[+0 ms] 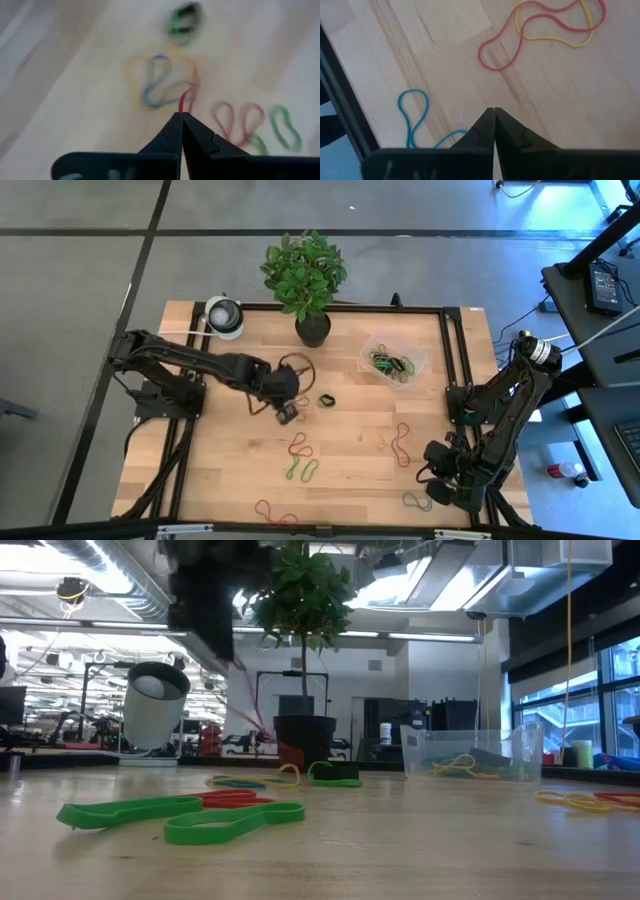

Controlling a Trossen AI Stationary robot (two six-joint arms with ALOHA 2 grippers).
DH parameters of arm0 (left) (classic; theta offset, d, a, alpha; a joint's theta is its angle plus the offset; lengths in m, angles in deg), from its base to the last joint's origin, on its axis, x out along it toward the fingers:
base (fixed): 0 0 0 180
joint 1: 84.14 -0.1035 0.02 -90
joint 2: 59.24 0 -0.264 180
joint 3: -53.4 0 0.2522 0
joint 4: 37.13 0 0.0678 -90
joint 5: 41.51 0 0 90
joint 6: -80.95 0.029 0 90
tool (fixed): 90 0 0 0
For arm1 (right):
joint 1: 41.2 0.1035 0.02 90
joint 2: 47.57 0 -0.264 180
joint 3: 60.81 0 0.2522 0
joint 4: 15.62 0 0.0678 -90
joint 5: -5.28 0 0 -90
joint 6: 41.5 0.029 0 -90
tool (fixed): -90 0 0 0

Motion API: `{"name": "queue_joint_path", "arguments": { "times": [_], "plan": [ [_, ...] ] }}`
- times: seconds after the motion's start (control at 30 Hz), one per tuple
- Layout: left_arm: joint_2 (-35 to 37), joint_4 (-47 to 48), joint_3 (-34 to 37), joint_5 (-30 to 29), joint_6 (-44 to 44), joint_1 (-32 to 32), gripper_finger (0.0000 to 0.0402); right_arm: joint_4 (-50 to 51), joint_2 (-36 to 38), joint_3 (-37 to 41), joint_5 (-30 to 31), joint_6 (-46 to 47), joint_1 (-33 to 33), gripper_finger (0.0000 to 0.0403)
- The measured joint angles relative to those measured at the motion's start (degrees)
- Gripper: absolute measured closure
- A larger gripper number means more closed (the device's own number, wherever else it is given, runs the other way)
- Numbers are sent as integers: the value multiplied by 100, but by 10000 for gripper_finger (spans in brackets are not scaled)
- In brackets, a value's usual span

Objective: Pick and place rubber bands into bin
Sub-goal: Put the red rubber band into the bin

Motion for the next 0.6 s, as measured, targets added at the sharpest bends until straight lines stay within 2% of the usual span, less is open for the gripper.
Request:
{"name": "queue_joint_path", "arguments": {
  "times": [0.03, 0.1, 0.13, 0.23, 0.3, 0.53, 0.6],
  "plan": [
    [-3, -140, 4, 104, -125, -32, 400, -3, 0, 0, 0, 0, -2, 391],
    [-18, -887, -28, 581, 310, -52, 400, -15, 0, 0, 0, 0, -4, 391],
    [-27, -995, -36, 601, 502, -11, 400, -8, 0, 0, 0, -2, -4, 391],
    [-27, -663, 3, -296, 30, 81, 400, 49, 0, 0, 0, -2, -2, 391],
    [-21, -1174, -6, -628, -2, 12, 400, 32, 0, 0, 1, -2, -4, 391],
    [-9, -3131, -14, -526, 1346, -22, 400, 72, 0, 0, 0, -2, -4, 391],
    [-9, -3710, -14, -283, 1934, -68, 400, 127, 0, 0, 0, -2, -4, 391]
  ]
}}
